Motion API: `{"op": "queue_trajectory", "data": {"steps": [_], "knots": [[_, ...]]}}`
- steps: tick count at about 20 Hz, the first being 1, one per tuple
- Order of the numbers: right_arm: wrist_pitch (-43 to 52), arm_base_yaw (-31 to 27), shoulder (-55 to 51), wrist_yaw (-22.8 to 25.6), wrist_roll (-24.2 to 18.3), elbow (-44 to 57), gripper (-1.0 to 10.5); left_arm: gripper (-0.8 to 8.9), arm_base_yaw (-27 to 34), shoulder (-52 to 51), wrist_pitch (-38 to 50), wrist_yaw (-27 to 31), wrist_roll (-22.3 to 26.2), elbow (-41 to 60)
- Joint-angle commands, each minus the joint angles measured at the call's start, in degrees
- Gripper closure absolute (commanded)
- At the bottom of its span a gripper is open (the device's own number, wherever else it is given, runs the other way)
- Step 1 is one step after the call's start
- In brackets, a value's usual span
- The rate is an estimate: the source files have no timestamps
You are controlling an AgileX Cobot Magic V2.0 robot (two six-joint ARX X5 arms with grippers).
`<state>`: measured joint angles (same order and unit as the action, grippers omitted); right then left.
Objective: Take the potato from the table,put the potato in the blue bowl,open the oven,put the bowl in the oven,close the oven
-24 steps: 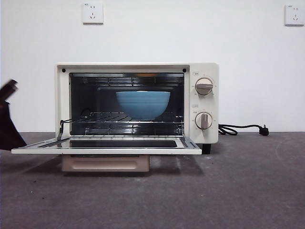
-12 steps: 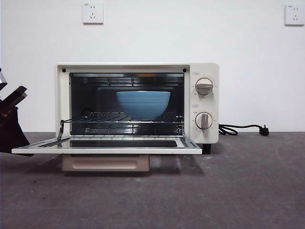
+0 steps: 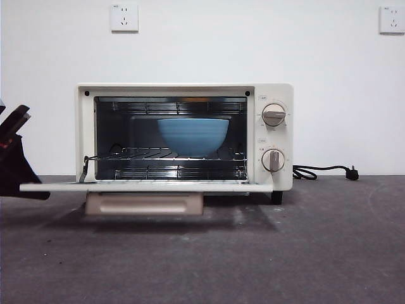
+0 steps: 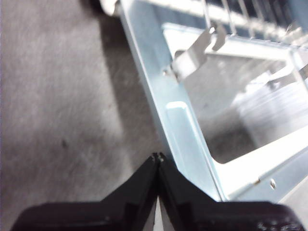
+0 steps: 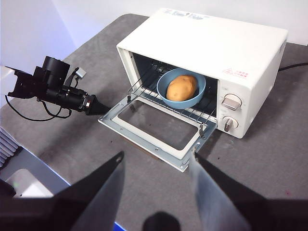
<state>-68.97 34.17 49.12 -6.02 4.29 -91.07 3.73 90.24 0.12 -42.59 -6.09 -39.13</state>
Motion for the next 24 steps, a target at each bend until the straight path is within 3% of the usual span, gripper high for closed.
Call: {"op": "queue_trajectory", "data": {"steps": [1, 15, 24], "knots": [[0.42, 0.15, 0.0, -0.04, 0.79, -0.09, 7.2, 8.22, -1.01, 0.11, 5.14, -5.9, -3.91, 0.04], [0.28, 0.15, 0.0, -0.02, 0.81, -0.09, 7.2, 8.22, -1.01, 0.0, 26.6, -6.75, -19.34, -0.9], [0.09, 0.15, 0.0, -0.02, 1.44, -0.09, 7.2, 8.22, -1.03, 0.0, 28.26, -4.85, -20.79, -7.85]]}}
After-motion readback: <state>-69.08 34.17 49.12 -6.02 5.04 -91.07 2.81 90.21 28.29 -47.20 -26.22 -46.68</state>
